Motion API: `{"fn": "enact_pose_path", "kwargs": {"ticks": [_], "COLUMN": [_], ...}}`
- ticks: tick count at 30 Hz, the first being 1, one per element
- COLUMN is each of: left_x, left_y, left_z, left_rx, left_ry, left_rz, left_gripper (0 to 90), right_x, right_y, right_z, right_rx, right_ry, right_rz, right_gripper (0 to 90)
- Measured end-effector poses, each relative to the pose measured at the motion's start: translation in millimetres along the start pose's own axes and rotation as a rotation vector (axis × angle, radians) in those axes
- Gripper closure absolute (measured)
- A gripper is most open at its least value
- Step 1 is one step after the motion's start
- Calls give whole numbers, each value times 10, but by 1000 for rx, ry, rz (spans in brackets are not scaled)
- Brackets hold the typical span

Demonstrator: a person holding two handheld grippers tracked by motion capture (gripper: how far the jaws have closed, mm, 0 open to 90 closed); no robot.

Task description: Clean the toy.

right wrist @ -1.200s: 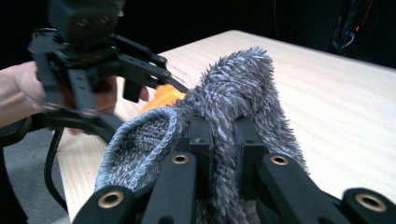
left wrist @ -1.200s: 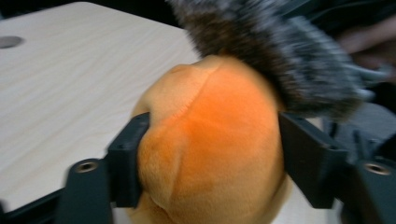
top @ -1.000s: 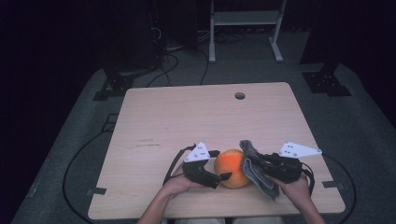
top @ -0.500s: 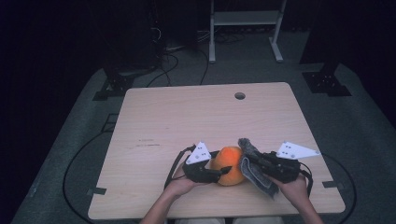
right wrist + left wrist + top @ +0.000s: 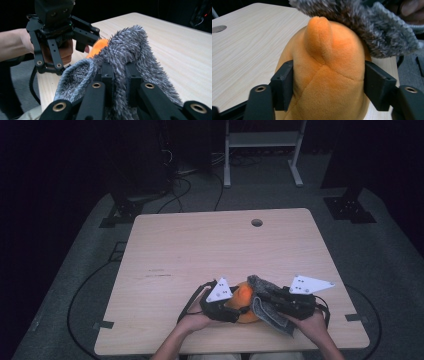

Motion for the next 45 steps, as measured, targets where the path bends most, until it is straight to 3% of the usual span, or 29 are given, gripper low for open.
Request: {"fn": "enact_pose_path", "kwargs": {"ticks": [3,5,7,10,12,14,18,20,23,27,29,32,34,37,38,39,40,42,45], "left_x": [20,30,46,83,99,113,185,223,251,269,254,206,162,57,23,13,27,94,105], "left_y": [22,31,46,51,40,53,114,127,131,98,87,78,69,45,51,55,57,40,-8], "left_z": [-7,-8,-19,-34,-32,-39,-77,-93,-102,-113,-106,-93,-79,-62,-57,-48,-26,-3,-44], "left_rx": [-6,-6,-17,-30,-35,-37,-71,-91,-100,-135,-130,-115,-95,-61,-30,-24,-14,-6,-14], "left_ry": [3,3,8,16,22,27,76,104,125,165,159,141,113,43,-18,-35,-28,34,55], "left_rz": [-6,-5,-5,6,18,22,36,44,72,88,92,75,31,-60,-79,-71,-42,9,-28], "left_gripper": [380,379,376,363,361,355,346,338,334,331,332,341,341,272,251,242,218,150,170], "right_x": [-93,-202,-296,-390,-389,-400,-439,-415,-308,-124,-56,-113,-257,-376,-398,-427,-447,-474,-457], "right_y": [-29,-34,-11,9,-3,-14,-31,-47,-59,-69,-78,-75,-54,-49,-52,-50,-48,-37,-35], "right_z": [-70,-154,-220,-305,-322,-329,-380,-391,-333,-204,-169,-188,-238,-318,-338,-353,-358,-363,-344], "right_rx": [0,14,29,30,20,19,53,72,46,-3,-16,5,18,37,50,66,69,75,79], "right_ry": [-31,-87,-113,-194,-208,-215,-228,-207,-181,-143,-124,-111,-164,-234,-251,-255,-259,-273,-255], "right_rz": [-45,-55,-81,-65,-60,-57,-80,-91,-88,-6,21,-20,-69,-44,-29,-38,-35,-18,-20], "right_gripper": [800,802,801,801,801,801,802,802,802,801,801,801,800,800,800,800,801,801,801]}}
Point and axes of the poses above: each handheld gripper's, and its own axes: y roughly backward along the jaws, z roughly out of its top, x roughly to its left, the point moved 2 cm from there along -y, roughly forward along the jaws, and after that the axes turned 15 degrees about -z, right-handed, at the moved point
